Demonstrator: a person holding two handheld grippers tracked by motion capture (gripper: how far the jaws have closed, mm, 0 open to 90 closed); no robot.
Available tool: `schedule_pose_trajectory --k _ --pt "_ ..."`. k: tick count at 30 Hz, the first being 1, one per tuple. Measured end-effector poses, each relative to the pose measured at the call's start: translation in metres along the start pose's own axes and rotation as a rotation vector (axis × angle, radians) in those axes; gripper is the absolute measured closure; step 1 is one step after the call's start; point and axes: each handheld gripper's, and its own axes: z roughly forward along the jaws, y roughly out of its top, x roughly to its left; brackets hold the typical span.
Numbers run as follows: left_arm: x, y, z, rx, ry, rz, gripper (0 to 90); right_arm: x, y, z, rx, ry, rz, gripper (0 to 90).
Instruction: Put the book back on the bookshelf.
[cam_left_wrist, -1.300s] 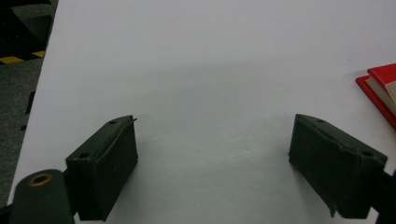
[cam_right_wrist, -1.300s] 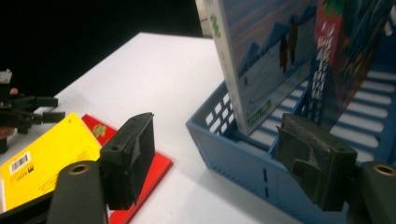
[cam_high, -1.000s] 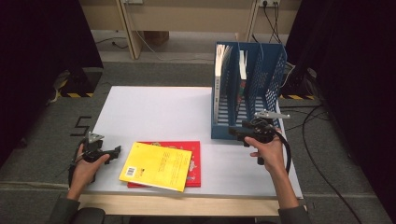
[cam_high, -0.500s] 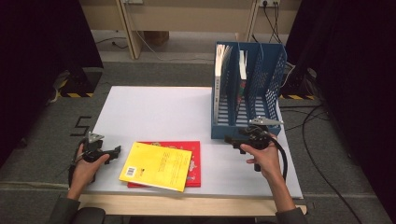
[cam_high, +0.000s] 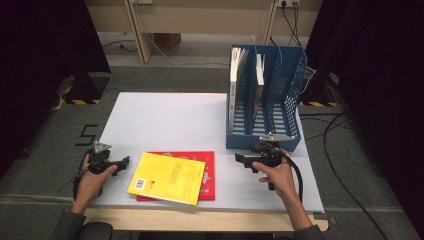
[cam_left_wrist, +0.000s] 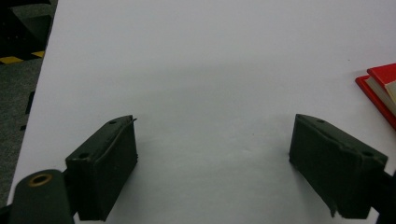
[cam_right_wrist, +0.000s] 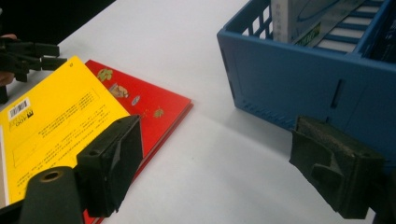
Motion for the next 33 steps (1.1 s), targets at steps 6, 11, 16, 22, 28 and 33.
schedule_pose_trajectory --k 6,11,16,22,28,33 --pt "0.0 0.0 0.0 0.0 0.0 0.0 14.1 0.002 -0.008 0.006 0.025 0.004 -0.008 18.1" --pt "0.0 0.0 0.0 -0.002 0.0 -0.002 14.1 0.007 -0.013 0.011 0.045 0.017 -0.011 18.3" --pt "0.0 0.0 0.0 -0.002 0.0 -0.002 14.1 0.014 -0.018 0.015 0.047 0.021 -0.014 20.0" --pt "0.0 0.0 0.0 -0.002 0.0 -0.002 14.1 0.022 -0.024 0.019 0.055 0.034 -0.021 20.2" --pt "0.0 0.0 -0.001 -0.002 -0.009 0.005 14.3 0.03 -0.027 0.021 0.054 0.046 -0.02 21.2" --pt "-0.003 -0.001 -0.005 -0.015 -0.055 0.024 15.1 0.033 -0.029 0.023 0.061 0.053 -0.02 21.3"
